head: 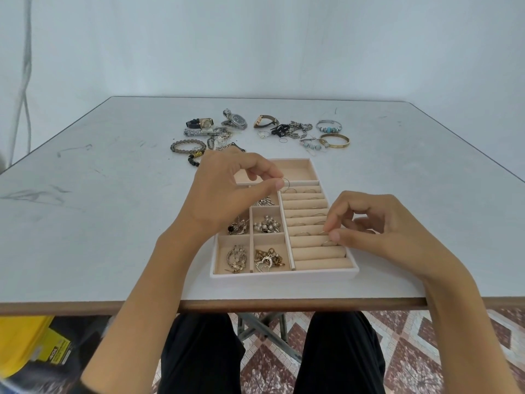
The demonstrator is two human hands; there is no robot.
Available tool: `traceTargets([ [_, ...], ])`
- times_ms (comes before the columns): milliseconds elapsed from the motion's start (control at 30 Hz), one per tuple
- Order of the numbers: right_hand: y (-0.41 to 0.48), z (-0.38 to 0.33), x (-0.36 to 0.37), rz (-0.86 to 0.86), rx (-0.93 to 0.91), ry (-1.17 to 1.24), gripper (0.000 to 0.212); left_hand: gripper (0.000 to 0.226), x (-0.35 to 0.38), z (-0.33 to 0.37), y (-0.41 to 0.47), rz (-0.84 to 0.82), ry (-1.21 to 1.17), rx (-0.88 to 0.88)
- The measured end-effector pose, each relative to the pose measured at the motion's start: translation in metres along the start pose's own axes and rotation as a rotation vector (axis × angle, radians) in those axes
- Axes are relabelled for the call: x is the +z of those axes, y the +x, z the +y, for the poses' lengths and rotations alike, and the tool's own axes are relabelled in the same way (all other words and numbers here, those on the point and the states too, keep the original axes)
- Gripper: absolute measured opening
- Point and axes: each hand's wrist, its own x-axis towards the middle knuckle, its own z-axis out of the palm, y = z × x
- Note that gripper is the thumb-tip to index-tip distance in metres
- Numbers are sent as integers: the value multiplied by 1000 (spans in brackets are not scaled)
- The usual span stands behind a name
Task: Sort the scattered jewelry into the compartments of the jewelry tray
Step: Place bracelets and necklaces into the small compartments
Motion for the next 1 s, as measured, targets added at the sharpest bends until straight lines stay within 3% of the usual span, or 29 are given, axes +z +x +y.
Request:
traceTargets([
  [300, 0, -1, 1, 11, 26, -28, 14, 9, 0, 0, -1, -12, 17, 6],
  [433, 3, 5, 1, 200, 30, -49, 9, 9, -1, -2, -1, -15, 18, 10],
  [533, 0, 19, 0, 341, 81, -260, 19, 9, -1, -1, -1, -31, 14, 6],
  [667, -1, 26, 4, 120, 361, -590, 49, 8, -1, 1, -2, -73, -5, -9],
  [733, 1, 26, 7, 3, 417, -741, 54, 8, 0, 3, -3, -112, -36, -7],
  [1000, 2, 23, 8, -38, 446, -825, 56, 11, 6, 15, -10, -375, -97, 24],
])
